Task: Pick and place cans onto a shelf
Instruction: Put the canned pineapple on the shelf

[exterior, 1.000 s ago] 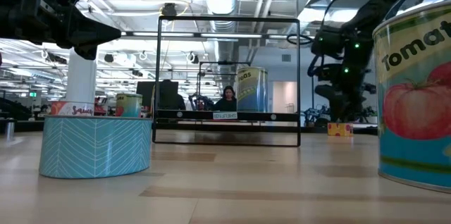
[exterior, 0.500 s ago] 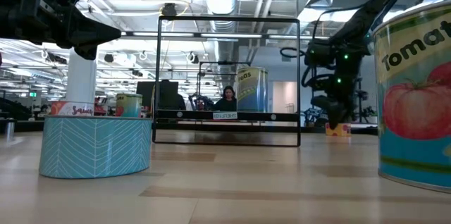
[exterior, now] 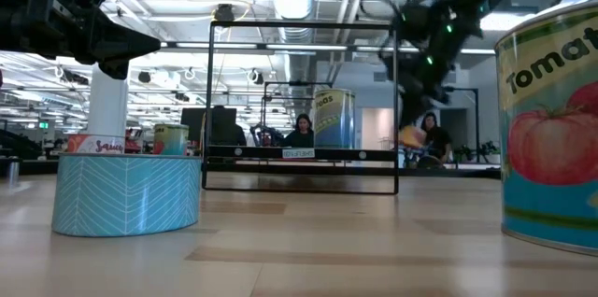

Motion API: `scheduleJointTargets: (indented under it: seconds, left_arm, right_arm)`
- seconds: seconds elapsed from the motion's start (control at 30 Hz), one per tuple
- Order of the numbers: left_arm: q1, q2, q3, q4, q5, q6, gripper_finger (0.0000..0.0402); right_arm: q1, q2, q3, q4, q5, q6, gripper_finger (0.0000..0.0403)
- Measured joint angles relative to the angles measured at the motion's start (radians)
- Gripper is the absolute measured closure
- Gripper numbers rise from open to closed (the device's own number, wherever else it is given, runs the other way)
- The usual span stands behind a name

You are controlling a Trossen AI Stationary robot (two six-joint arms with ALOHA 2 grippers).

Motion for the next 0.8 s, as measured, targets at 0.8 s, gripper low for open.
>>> scheduleJointTargets:
  seconds: [0.8]
  left_arm:
    - [0.0,0.017,0.0,0.001,-0.001,0.0,0.0401]
  right_arm:
    - [0.036,0.291,0.295,0.076,-0.293,-0.432,0.0392]
